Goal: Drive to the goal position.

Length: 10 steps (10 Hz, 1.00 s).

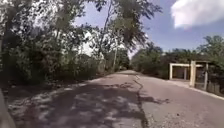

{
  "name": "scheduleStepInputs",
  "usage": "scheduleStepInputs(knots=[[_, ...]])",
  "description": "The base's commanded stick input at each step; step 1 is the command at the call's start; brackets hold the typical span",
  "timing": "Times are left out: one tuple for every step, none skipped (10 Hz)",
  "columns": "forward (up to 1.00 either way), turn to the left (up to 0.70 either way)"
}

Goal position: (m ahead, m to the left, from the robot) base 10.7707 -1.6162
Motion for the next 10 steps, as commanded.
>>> scheduleStepInputs(knots=[[0.5,0.0],[0.5,0.0],[0.5,0.0],[0.5,0.0],[0.5,0.0],[0.5,0.0],[0.5,-0.17],[0.5,-0.37],[0.5,-0.5],[0.5,-0.5]])
